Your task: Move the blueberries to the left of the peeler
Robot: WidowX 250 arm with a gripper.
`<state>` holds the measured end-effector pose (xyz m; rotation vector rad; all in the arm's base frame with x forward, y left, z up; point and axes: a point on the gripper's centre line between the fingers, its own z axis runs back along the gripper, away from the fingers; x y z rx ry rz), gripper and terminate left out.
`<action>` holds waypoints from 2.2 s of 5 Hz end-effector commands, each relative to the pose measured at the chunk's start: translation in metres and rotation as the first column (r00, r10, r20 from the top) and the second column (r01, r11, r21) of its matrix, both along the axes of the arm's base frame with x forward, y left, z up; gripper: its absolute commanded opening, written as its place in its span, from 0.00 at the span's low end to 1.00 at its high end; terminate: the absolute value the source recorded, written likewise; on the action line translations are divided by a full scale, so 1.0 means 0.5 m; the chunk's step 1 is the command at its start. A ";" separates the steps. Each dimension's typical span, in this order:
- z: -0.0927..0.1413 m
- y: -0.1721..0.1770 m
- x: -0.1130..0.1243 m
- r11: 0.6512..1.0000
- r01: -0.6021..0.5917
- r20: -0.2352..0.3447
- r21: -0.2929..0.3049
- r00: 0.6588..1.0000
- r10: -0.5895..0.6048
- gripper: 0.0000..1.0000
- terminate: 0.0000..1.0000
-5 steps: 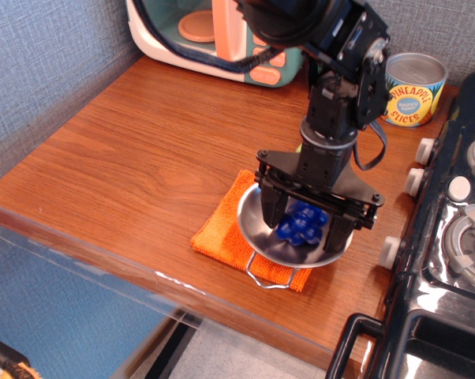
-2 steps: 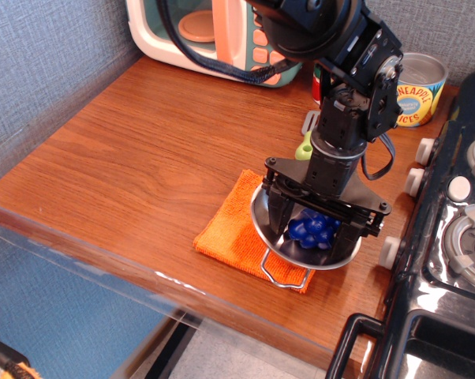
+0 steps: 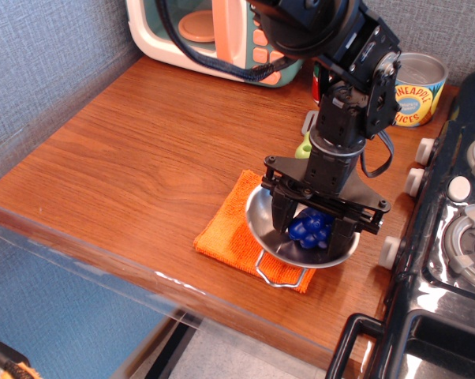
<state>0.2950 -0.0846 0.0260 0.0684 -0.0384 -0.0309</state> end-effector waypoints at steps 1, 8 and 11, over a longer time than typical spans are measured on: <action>0.086 -0.003 0.023 0.998 0.021 0.108 -0.061 0.994 -0.014 0.00 0.00; 0.103 0.246 0.192 0.927 -0.362 0.132 -0.100 0.919 0.373 0.00 0.00; 0.046 0.261 0.227 0.914 -0.406 0.094 -0.009 0.909 0.405 0.00 0.00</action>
